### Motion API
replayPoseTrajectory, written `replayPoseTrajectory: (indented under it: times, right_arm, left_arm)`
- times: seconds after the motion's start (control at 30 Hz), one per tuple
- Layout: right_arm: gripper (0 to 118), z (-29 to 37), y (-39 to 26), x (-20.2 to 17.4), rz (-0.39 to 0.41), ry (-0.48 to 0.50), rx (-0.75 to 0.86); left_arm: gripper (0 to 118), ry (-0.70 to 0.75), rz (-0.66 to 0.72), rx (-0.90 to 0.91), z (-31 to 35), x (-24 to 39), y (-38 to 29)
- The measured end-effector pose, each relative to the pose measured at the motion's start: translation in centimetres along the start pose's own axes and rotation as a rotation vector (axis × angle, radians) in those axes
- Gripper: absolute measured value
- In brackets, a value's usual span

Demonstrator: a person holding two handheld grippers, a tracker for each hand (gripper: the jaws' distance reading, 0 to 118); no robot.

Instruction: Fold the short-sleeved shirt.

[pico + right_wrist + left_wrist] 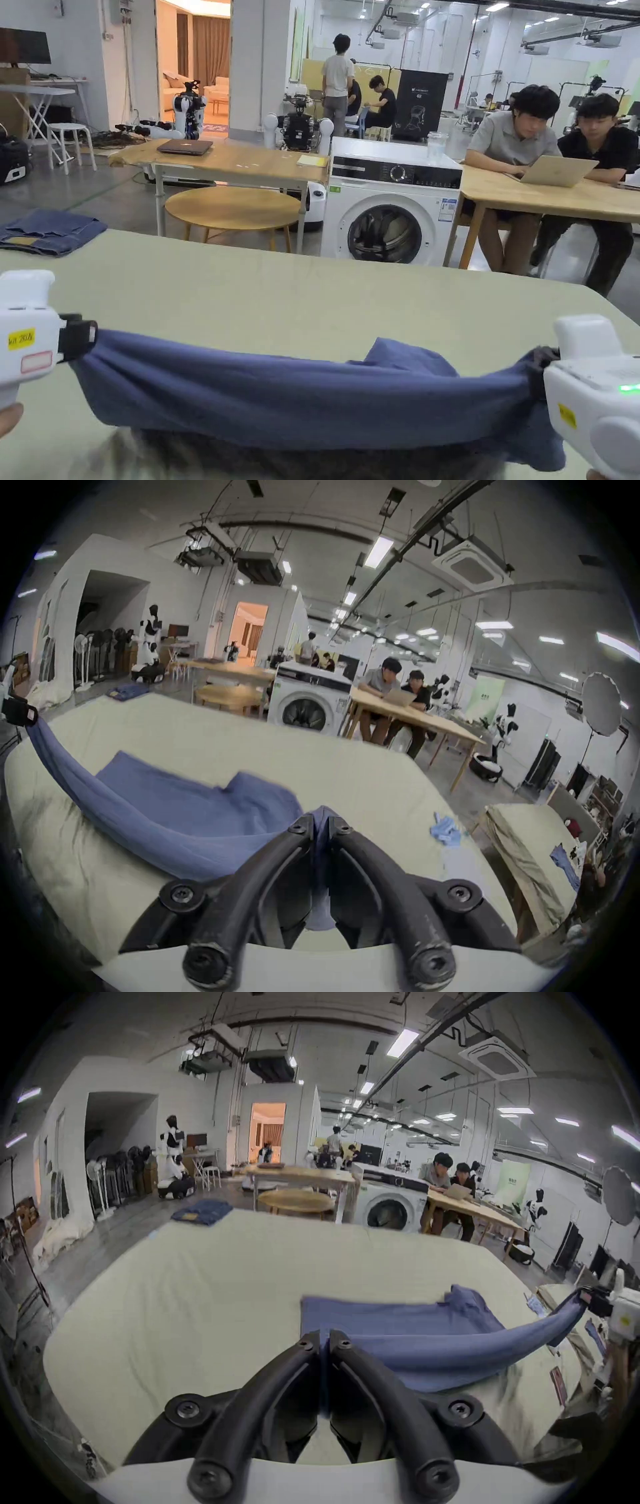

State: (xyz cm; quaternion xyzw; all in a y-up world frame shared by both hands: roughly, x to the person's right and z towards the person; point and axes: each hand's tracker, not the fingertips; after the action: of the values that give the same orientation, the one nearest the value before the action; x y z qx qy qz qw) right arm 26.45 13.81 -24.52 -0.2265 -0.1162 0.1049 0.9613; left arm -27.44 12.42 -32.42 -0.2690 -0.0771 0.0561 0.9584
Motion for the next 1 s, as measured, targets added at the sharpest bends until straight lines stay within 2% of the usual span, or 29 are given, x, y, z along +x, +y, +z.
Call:
replayPoseTrajectory:
  times: [0.37,0.6,0.73,0.83,0.9,0.93,0.97,1.0]
  right_arm:
    - [6,0.6,-13.3,-0.6,-0.009,0.051,-0.272]
    - [6,-2.8,-18.4,-1.1,0.037,0.093,-0.455]
    - [7,-4.2,-20.1,-1.8,0.042,0.108,-0.501]
    - [19,-4.4,-20.2,-1.7,0.002,0.098,-0.496]
    - [49,-4.3,-19.6,-1.6,-0.002,0.091,-0.489]
    - [60,-4.0,-19.1,-1.6,0.0,0.078,-0.483]
    - [61,-3.7,-18.4,-1.5,-0.003,0.059,-0.464]
    - [61,-3.3,-17.6,-1.3,-0.016,0.051,-0.433]
  left_arm:
    - [0,0.044,-0.028,-0.306,0.8,-0.2,-13.4]
    - [0,0.06,-0.044,-0.492,-3.1,-1.3,-17.5]
    - [0,0.058,-0.034,-0.484,-3.6,-1.5,-17.4]
    - [0,0.047,-0.012,-0.497,-3.6,-1.9,-17.1]
    - [22,0.04,0.014,-0.498,-3.1,-1.8,-16.6]
    - [32,0.043,0.029,-0.488,-2.8,-1.7,-16.1]
    - [40,0.058,0.032,-0.455,-2.4,-1.3,-15.5]
    - [40,0.075,0.012,-0.42,-1.9,-0.8,-15.0]
